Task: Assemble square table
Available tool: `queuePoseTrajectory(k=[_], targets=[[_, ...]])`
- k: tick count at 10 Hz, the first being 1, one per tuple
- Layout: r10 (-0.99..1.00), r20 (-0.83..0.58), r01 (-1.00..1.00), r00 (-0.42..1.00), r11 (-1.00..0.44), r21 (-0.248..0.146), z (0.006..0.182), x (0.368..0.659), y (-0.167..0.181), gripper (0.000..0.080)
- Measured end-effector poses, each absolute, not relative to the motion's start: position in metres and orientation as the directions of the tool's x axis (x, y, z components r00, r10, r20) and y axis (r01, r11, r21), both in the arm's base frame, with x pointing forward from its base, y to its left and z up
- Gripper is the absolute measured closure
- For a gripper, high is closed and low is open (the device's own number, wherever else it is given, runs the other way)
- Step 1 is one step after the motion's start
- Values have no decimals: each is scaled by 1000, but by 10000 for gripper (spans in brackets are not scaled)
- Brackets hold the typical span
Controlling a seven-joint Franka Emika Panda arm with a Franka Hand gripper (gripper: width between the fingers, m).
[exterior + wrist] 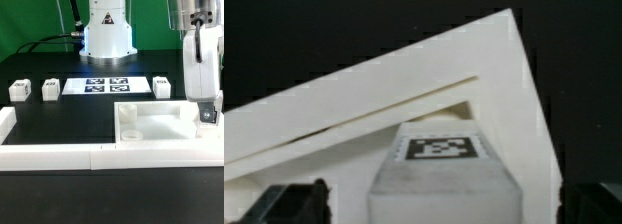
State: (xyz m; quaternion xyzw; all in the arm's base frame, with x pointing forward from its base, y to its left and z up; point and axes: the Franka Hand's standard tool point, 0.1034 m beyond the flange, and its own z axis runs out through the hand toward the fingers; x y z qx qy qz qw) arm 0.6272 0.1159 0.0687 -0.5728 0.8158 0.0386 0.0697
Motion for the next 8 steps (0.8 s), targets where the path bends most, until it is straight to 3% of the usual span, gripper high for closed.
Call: queuePoseTrajectory(k=[3, 8], targets=[[-944, -177, -956, -278, 290, -44, 92, 627, 123, 151], [-946, -173, -958, -273, 284, -40, 89, 625, 123, 151]])
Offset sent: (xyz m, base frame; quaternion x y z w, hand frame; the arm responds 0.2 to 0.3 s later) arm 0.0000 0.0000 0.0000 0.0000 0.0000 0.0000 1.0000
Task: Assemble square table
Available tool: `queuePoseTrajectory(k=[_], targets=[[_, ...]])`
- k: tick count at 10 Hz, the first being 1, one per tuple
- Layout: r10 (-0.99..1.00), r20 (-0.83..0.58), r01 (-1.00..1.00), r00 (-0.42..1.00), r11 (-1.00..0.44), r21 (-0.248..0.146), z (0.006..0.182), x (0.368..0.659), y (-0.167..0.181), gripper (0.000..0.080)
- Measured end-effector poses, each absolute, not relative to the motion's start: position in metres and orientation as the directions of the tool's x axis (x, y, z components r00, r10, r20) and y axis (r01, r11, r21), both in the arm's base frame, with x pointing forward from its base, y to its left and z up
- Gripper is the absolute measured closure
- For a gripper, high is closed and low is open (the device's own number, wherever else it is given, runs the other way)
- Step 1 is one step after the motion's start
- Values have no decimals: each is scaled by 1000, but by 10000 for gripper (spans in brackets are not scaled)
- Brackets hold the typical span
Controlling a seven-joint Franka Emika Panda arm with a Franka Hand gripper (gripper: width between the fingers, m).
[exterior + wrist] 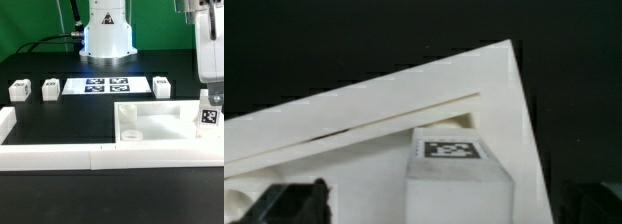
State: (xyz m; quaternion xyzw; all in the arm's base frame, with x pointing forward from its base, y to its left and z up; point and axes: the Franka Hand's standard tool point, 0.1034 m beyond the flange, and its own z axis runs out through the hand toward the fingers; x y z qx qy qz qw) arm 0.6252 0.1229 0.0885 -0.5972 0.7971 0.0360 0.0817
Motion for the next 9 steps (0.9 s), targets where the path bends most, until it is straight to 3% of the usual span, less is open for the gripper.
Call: queuePoseTrajectory(k=[2, 4, 6, 9], targets=[[-956, -172, -967, -237, 249, -48, 89, 625, 123, 151], [-967, -176, -977, -183, 199, -76, 101, 619, 126, 151], [-986, -165, -995, -6, 22, -95, 109, 602, 132, 151], [-971, -142, -978, 190, -174, -116, 103, 600, 134, 151]])
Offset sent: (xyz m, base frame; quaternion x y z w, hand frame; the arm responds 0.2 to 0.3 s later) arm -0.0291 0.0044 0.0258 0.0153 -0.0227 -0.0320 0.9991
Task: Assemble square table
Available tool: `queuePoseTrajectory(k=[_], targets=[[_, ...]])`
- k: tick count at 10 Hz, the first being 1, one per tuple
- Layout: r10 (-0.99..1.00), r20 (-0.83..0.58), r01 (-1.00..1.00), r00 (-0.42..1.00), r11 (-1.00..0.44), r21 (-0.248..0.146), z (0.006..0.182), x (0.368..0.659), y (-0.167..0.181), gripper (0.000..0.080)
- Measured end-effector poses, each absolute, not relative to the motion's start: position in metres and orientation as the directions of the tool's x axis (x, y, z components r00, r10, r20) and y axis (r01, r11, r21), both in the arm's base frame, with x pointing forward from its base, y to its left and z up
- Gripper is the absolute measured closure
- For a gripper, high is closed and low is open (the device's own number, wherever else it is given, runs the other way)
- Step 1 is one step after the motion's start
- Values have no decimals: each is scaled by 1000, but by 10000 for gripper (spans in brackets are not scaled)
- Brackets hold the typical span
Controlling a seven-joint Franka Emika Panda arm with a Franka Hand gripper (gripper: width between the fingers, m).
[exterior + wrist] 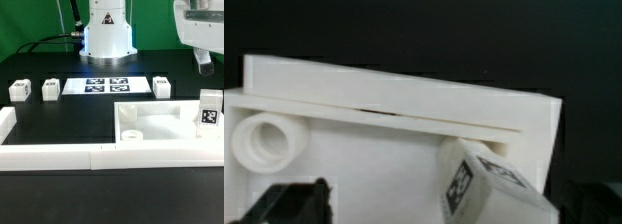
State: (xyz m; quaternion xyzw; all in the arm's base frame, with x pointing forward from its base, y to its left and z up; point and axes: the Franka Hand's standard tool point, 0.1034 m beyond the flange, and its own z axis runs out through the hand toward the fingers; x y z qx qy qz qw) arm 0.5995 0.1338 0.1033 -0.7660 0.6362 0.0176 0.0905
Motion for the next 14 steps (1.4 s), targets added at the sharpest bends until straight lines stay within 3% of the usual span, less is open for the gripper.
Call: queuePoseTrajectory(k=[4, 7, 10, 14], targets=[[-870, -84, -868, 486, -469, -164, 97, 595, 131, 151], [-718, -54, -716, 694, -681, -155, 89, 560, 127, 151], [-532, -31, -532, 846, -839, -117, 78, 516, 129, 151], [-305, 2, -302, 953, -946, -118, 78, 519, 126, 151]])
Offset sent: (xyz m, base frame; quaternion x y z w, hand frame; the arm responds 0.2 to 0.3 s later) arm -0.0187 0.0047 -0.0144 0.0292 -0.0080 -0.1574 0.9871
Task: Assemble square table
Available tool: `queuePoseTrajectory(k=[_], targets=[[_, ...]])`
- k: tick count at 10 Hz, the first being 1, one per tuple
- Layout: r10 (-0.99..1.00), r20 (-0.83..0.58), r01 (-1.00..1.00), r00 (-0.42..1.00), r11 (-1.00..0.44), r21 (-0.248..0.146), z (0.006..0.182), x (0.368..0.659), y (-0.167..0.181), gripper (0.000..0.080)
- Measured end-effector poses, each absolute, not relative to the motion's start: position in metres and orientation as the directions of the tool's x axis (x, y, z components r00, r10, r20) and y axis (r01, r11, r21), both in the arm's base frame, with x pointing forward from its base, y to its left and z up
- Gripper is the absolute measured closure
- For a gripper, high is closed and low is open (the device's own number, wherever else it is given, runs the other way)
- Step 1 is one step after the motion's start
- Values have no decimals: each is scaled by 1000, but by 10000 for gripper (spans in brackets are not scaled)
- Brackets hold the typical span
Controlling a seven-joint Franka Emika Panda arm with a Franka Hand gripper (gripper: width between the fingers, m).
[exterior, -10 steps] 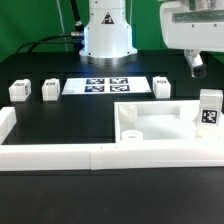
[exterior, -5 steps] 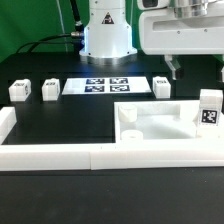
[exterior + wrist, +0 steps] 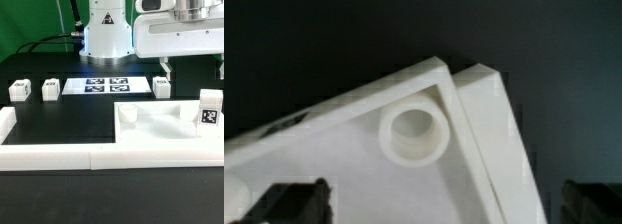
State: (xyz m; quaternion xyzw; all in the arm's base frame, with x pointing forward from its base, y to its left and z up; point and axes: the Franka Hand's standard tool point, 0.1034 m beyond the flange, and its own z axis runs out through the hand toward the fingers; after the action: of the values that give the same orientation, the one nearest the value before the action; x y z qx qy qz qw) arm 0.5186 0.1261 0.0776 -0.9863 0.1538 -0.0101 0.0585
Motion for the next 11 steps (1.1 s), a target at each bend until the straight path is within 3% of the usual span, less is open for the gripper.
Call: queuePoseTrajectory(k=[2, 6, 11], targets=[[-158, 12, -156, 987, -982, -109, 75, 514, 125, 151], [206, -56, 204, 977, -978, -38, 46, 430, 104, 151], [205, -120, 202, 971, -979, -40, 38, 417, 102, 151]])
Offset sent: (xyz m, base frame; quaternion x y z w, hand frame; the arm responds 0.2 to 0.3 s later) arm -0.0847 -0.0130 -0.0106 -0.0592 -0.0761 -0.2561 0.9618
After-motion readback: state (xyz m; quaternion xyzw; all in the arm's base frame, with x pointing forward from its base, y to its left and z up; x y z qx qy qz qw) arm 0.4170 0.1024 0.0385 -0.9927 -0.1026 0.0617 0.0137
